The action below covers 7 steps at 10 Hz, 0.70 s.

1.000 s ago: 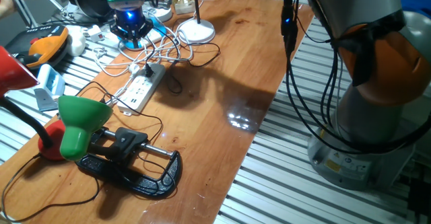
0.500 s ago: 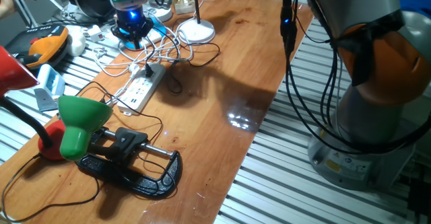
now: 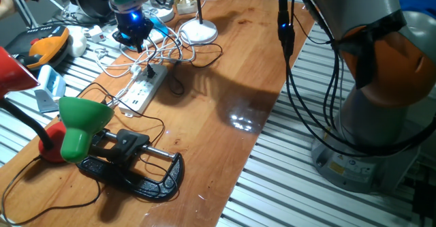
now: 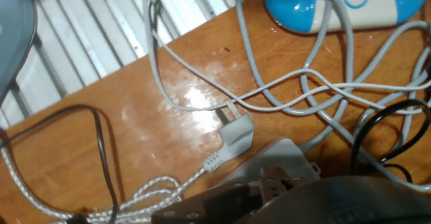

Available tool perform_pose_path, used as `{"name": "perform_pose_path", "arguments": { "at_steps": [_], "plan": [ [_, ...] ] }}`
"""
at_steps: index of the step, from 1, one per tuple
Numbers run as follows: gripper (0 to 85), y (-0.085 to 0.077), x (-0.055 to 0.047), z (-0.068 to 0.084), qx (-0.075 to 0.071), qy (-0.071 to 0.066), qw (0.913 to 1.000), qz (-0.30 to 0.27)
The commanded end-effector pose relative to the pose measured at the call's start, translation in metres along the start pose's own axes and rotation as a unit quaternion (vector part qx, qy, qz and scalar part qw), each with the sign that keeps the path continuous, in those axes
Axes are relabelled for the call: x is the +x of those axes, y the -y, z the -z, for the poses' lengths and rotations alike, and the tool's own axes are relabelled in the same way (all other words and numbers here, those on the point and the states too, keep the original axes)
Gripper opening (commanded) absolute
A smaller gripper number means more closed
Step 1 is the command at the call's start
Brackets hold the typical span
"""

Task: Plug in the power cord of the desk lamp, turn on the socket, and light up the desk lamp

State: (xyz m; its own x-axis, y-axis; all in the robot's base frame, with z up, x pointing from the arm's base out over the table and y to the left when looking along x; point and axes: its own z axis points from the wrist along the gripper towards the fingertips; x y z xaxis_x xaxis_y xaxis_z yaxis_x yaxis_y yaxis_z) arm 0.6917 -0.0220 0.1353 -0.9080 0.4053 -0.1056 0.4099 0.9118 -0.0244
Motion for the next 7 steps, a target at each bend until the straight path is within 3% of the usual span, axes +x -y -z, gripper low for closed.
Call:
{"name": "perform_pose_path", "arguments": {
  "at_steps": [1, 4, 7],
  "plan": [
    [0.0, 0.0005, 0.0001, 0.0001, -0.033, 0.006, 0.9444, 0.327],
    [0.0, 0.0029, 0.0048, -0.0012, -0.034, 0.002, 0.9429, 0.331],
    [0.0, 0.0029, 0.0059, -0.0012, -0.025, -0.002, 0.9357, 0.352]
  ]
}}
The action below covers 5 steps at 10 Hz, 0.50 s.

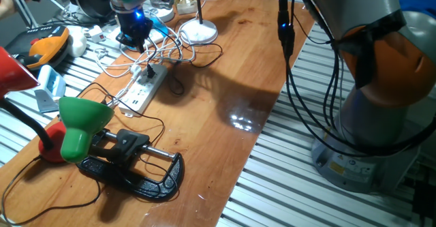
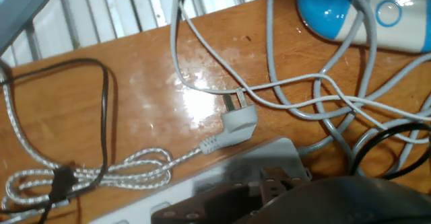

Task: Plug in the power cord of the desk lamp, turn on the socket, and light up the desk lamp

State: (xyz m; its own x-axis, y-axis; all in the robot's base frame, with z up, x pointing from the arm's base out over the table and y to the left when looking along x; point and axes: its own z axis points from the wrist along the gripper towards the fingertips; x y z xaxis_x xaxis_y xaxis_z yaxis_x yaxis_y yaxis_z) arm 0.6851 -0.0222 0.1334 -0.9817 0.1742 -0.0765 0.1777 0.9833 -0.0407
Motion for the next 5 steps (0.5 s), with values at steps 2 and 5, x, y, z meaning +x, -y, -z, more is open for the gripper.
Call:
{"name": "perform_pose_path", "arguments": {
  "at_steps": [2, 5],
  "plan": [
    [0.0, -0.0005, -0.0002, -0.0015, -0.026, 0.007, 0.9714, 0.236],
    [0.0, -0.0023, 0.0013, -0.0043, -0.029, 0.01, 0.9716, 0.235]
  ]
}}
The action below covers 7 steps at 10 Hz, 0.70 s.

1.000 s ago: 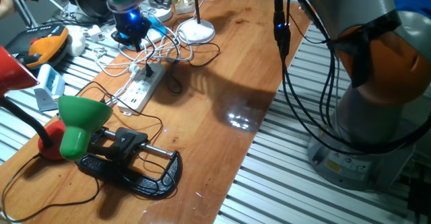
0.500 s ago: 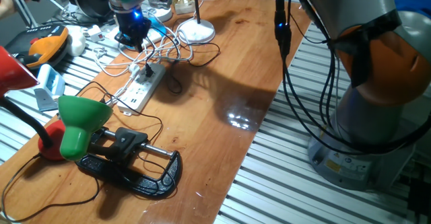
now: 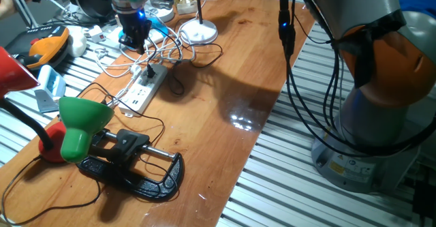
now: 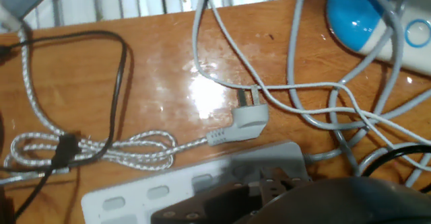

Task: Plug in the power cord of the desk lamp, turn on the socket, and light up the desk lamp

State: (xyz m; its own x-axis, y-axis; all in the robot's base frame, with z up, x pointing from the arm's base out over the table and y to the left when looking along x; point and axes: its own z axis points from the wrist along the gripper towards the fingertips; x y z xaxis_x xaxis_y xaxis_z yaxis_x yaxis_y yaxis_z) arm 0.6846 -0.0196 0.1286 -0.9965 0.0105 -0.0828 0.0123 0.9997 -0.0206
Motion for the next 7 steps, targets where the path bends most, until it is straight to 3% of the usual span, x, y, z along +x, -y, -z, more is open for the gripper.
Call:
{"name": "perform_pose_path", "arguments": {
  "at_steps": [1, 7],
  "plan": [
    [0.0, -0.002, 0.0, -0.002, -0.013, 0.004, 0.9881, 0.154],
    [0.0, -0.014, 0.001, -0.027, -0.017, 0.02, 0.9892, 0.144]
  ]
}}
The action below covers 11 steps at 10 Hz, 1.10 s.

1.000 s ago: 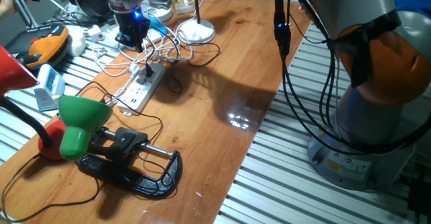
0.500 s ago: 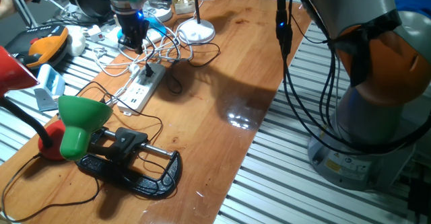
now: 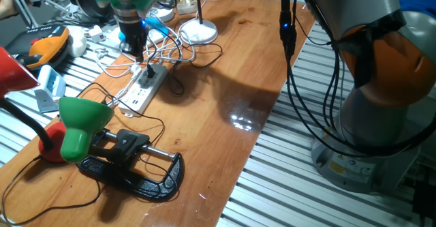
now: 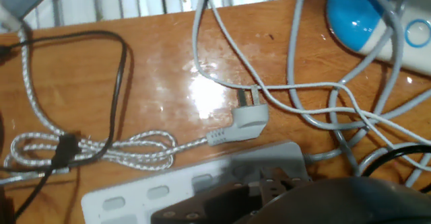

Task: Plug in the power cord of the desk lamp, turn on the socket, and light up the desk lamp

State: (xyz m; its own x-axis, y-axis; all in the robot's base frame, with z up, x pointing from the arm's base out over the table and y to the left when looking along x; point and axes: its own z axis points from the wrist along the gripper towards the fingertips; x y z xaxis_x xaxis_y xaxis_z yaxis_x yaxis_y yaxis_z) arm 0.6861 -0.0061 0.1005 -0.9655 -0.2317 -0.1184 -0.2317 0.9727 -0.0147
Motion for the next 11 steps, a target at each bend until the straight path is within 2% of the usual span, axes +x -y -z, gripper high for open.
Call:
{"name": "perform_pose_path", "arguments": {
  "at_steps": [1, 4, 7, 11],
  "plan": [
    [0.0, 0.0, 0.0, -0.001, -0.002, 0.003, 0.9998, 0.021],
    [0.0, -0.001, 0.003, -0.003, 0.002, 0.006, 0.9998, 0.016],
    [0.0, -0.002, 0.006, -0.005, 0.009, 0.004, 0.9999, 0.011],
    [0.0, 0.001, 0.015, -0.007, 0.003, 0.0, 0.9999, 0.011]
  ]
}}
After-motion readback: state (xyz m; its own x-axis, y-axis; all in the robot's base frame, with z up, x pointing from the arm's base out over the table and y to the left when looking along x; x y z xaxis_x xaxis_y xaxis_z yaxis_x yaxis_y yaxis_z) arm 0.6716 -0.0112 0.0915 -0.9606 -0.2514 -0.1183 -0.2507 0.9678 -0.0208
